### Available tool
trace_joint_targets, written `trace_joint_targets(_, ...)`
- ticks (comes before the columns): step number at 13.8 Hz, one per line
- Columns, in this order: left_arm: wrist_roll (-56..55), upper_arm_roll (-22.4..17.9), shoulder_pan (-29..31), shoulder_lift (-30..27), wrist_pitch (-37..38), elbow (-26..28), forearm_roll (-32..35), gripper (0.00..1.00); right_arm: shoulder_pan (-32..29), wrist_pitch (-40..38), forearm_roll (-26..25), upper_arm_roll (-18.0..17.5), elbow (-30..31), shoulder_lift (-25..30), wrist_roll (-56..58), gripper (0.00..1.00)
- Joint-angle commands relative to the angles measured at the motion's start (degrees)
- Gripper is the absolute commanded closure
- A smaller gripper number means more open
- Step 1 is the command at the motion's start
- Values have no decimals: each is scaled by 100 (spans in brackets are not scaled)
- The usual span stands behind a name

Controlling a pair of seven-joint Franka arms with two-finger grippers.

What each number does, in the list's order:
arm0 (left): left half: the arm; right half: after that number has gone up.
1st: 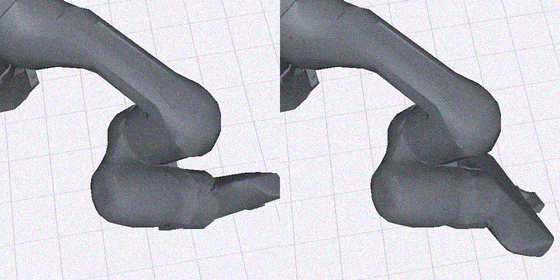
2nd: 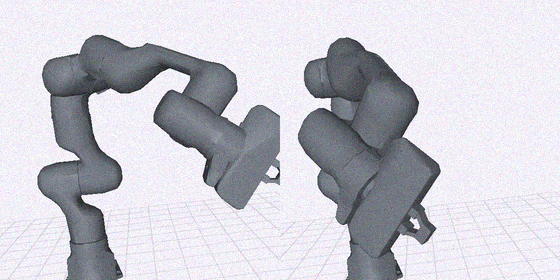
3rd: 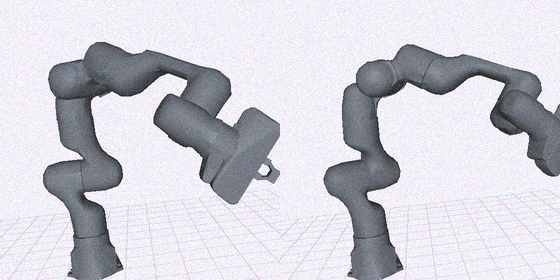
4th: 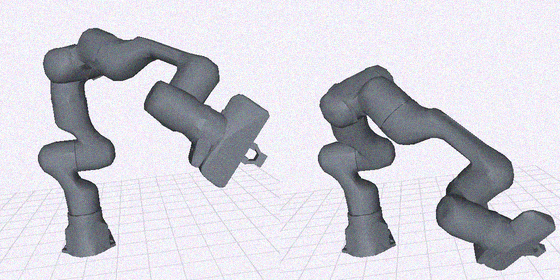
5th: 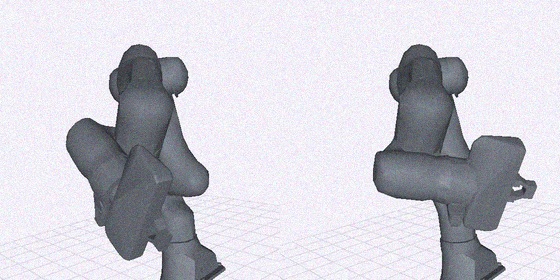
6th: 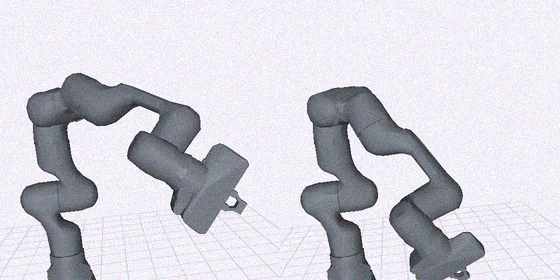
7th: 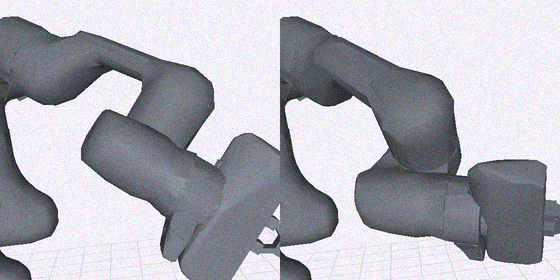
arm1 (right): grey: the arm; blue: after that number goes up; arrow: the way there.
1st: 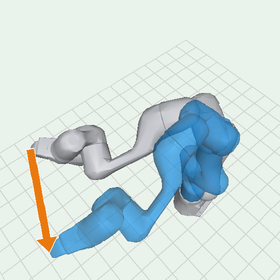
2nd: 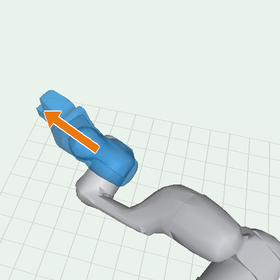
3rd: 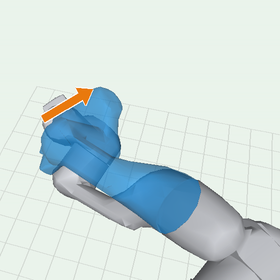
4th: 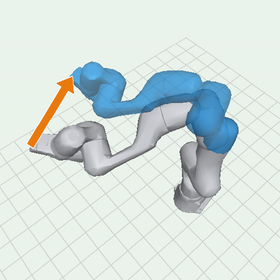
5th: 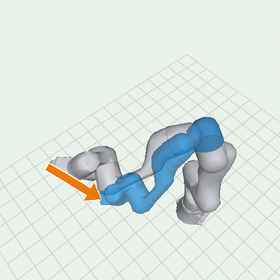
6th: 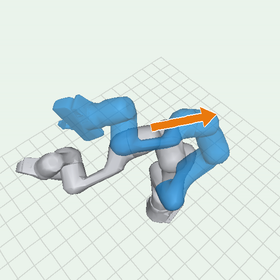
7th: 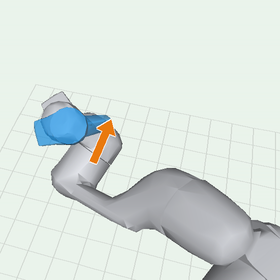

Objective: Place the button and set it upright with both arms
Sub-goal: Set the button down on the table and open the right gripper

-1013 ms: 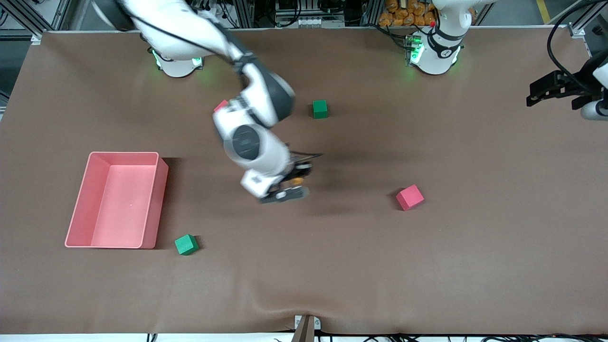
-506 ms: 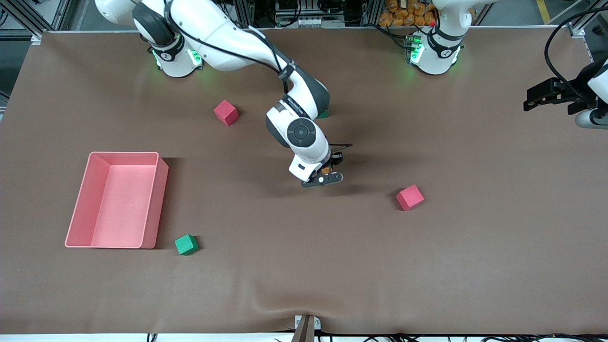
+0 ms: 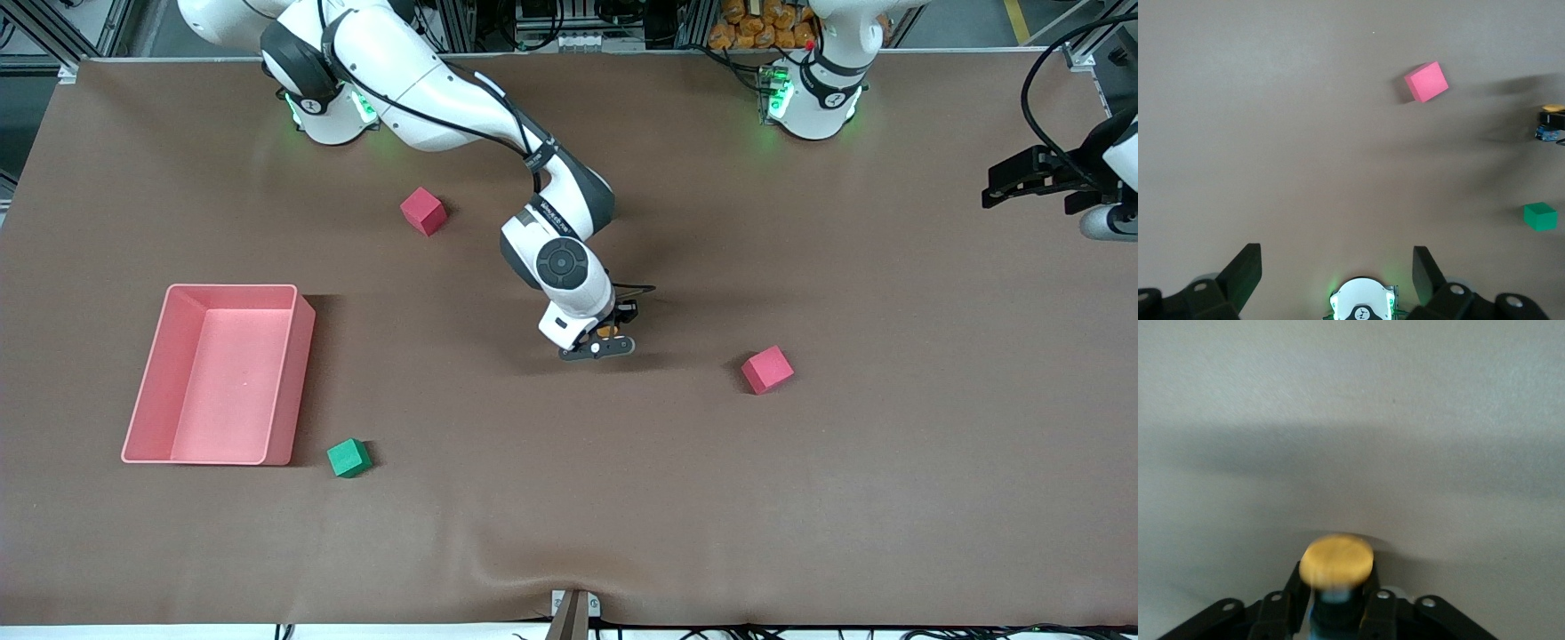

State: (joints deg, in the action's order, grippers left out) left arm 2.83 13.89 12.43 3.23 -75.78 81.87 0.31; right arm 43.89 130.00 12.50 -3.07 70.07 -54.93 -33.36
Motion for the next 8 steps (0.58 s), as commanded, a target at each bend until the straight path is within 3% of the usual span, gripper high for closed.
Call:
trace_joint_targets(1,69,-9,58,-7,63,-92,57,0,-29,-263,24,139,-187,175,-109,0)
trace_joint_targets(3,77,-131,-3,2,11,-109,48,0,-291,-762,51,148,-230,578,-127,0)
trace_joint_targets(6,69,-1078,-819,-51,-208,-66,57,0,-1126,-2684,25,140,-625,1255,-56,0)
trace_joint_targets(8,-10,-1152,-865,-147,-331,-4,48,0,-1818,-3355,86,79,-652,1904,-65,0)
